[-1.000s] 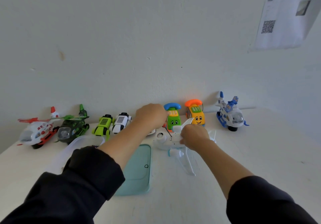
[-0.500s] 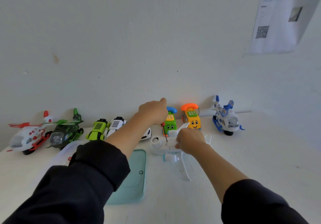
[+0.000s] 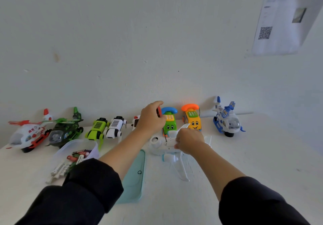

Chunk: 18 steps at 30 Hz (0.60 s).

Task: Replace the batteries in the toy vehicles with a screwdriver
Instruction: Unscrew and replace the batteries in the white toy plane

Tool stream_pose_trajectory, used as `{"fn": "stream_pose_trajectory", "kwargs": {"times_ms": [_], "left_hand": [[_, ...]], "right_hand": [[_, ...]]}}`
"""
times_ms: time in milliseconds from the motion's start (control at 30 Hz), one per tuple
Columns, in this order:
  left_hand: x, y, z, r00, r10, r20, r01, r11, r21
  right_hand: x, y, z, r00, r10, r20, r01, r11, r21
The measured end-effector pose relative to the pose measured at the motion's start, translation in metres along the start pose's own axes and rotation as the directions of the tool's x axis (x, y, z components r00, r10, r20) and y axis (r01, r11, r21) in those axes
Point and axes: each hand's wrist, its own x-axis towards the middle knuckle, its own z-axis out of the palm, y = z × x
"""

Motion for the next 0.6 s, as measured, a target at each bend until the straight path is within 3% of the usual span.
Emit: {"fn": "stream_pose_trajectory", "kwargs": {"times_ms": [133,400,600], "left_hand": [[0.001,-0.001,0.007,0.982,-0.069,-0.175,0.056,0.995,-0.081],[-0.006,-0.001,0.015,0.992,-0.003,-0.128,-0.009,0.995,-0.095],[-0.002,-0.002,0.013,0.973,0.021,-0.232,-0.04,0.996,-0.078]], "right_hand": [[-0.001,-0.001,0.0,1.0,0.001,-0.001,-0.001,1.0,-0.003],[-0.002,-0.002,0.0,1.0,0.008,0.002,-0.008,1.0,0.005],[-0.002,-0.003,0.0,1.0,0.013,0.002,-0.013,1.0,0.003]]}}
